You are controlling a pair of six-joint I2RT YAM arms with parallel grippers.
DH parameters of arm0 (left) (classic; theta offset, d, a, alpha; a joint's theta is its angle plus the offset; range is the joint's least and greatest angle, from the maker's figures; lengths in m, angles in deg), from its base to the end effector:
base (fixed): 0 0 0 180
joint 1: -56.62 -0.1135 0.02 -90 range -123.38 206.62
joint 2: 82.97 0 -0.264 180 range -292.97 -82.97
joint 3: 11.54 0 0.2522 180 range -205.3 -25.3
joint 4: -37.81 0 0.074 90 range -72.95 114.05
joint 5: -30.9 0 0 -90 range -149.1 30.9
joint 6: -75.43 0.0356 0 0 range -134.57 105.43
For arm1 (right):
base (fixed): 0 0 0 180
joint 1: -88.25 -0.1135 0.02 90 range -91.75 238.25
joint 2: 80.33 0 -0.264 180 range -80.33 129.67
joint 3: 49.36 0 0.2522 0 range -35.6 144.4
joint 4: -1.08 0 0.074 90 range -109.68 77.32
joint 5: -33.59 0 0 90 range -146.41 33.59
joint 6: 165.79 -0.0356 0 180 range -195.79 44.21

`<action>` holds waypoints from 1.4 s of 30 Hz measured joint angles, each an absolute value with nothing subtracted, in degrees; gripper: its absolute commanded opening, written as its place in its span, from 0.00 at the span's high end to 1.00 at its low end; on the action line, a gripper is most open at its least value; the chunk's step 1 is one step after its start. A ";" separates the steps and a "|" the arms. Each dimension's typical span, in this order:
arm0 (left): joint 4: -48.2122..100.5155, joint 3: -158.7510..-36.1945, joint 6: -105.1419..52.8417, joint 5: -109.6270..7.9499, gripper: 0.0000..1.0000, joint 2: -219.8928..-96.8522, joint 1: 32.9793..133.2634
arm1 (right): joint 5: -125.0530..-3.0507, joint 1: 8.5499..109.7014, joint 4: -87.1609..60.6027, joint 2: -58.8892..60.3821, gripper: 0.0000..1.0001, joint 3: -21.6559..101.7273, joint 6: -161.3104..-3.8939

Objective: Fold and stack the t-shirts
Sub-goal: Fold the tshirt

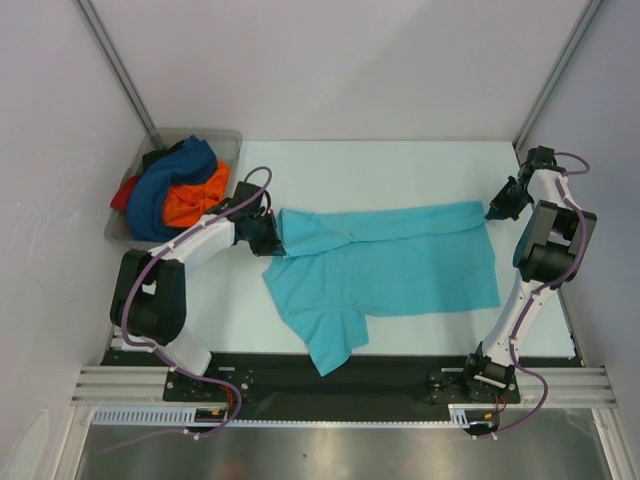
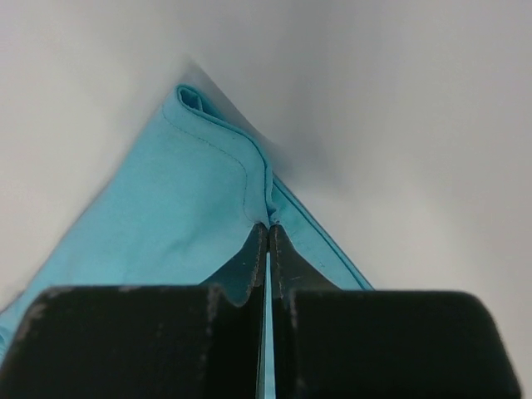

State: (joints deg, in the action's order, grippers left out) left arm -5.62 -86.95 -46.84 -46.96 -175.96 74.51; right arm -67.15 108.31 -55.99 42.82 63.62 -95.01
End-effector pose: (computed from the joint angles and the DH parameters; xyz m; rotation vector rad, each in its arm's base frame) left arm 0.3088 -0.1076 0.2058 -0.2660 2.7055 -0.5595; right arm 0.4294 -0.1498 0.1895 0.8698 2.5910 0.2528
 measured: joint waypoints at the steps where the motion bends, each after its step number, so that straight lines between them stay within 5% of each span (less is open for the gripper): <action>1: -5.69 -86.80 -47.04 -47.02 0.99 -175.96 74.51 | -66.76 108.22 -56.15 42.82 1.00 63.62 -95.01; 4: -5.82 -86.51 -47.10 -47.46 0.84 -175.96 74.51 | -65.73 107.93 -56.61 42.82 0.99 63.45 -95.01; 7: -6.54 -86.21 -46.84 -47.99 0.58 -175.83 74.51 | -64.47 107.87 -57.41 42.82 0.91 63.03 -95.05; 9: -7.76 -85.86 -46.25 -48.60 0.33 -175.24 74.49 | -63.04 107.87 -58.44 42.82 0.77 62.94 -95.16; 10: -8.62 -85.86 -45.79 -49.08 0.27 -174.78 74.51 | -62.35 107.87 -58.79 42.82 0.65 62.94 -95.23; 12: -10.06 -86.21 -44.11 -50.21 0.19 -173.57 74.47 | -61.14 107.80 -59.21 42.82 0.55 63.07 -95.16; 16: -11.92 -91.74 -40.44 -51.61 0.23 -174.19 74.10 | -59.15 106.99 -61.11 42.82 0.44 66.11 -95.19; 27: -9.97 -124.17 -36.72 -48.18 0.43 -201.59 69.14 | -68.33 101.97 -50.09 40.81 0.45 66.75 -99.84; 37: -13.14 -126.03 -39.24 -46.65 0.51 -208.02 68.33 | -71.13 101.99 -48.74 40.83 0.46 66.44 -101.24; 42: -12.64 -126.03 -40.46 -46.15 0.63 -208.26 68.33 | -71.33 101.95 -48.82 41.24 0.47 65.85 -101.22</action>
